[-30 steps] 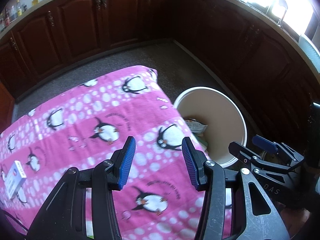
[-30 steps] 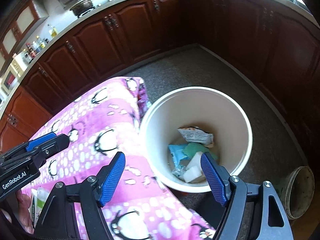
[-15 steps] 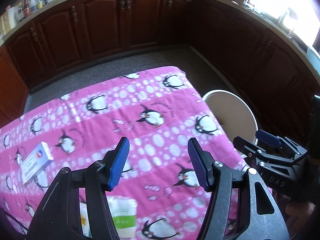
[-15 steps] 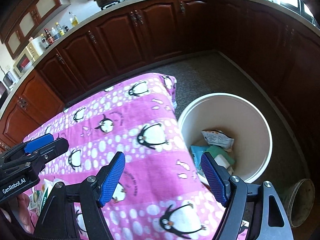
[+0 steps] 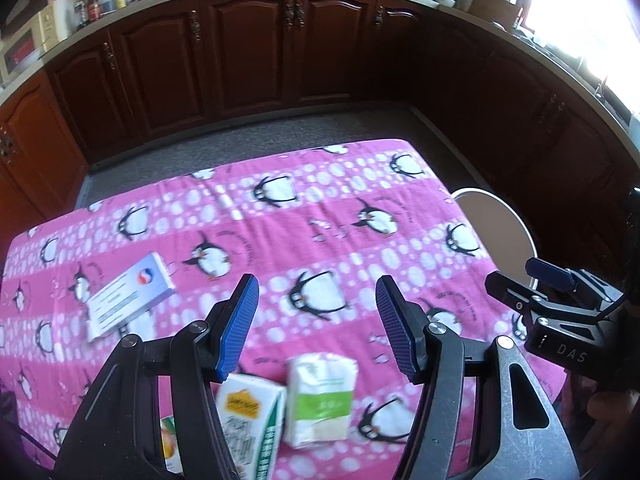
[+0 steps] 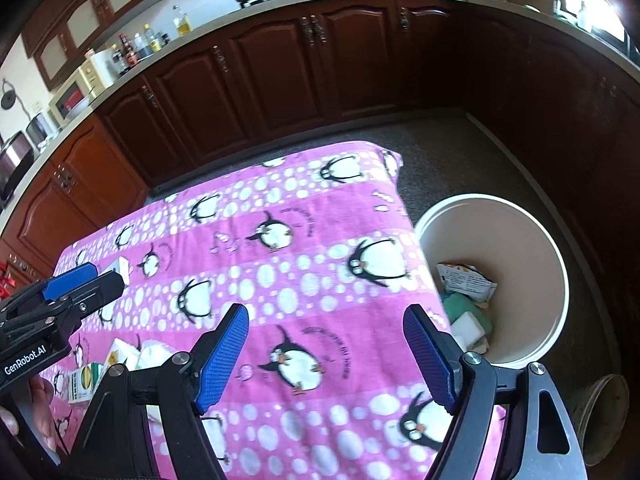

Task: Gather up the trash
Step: 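Move both open tools back over the table toward the boxes, then grasp the rainbow-logo medicine box with the left tool while the right tool grasps the green-striped tissue pack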

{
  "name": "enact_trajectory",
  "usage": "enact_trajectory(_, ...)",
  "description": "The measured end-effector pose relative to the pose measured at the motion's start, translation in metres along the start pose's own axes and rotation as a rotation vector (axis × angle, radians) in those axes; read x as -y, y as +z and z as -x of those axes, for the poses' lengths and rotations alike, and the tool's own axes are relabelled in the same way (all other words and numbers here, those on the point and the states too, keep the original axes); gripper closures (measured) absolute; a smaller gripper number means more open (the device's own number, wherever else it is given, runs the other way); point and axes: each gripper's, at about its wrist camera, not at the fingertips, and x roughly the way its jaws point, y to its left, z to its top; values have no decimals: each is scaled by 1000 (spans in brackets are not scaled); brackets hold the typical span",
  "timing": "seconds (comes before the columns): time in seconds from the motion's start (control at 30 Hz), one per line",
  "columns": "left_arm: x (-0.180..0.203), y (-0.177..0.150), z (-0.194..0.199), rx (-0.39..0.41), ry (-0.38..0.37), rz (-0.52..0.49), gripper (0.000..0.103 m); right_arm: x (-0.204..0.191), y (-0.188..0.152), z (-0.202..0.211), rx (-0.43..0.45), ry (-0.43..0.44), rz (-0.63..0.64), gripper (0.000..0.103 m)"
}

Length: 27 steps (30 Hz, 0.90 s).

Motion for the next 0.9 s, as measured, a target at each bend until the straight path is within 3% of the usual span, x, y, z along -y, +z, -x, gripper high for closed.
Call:
enact_trajectory(0.43,-64,-30,22,2,16,71,43,-54,-12,-2,-25,40,100,25)
enact_trajectory(0.9,-143,-76,22,-78,64,176,43,-98,-37,-26,-121,110,162,25)
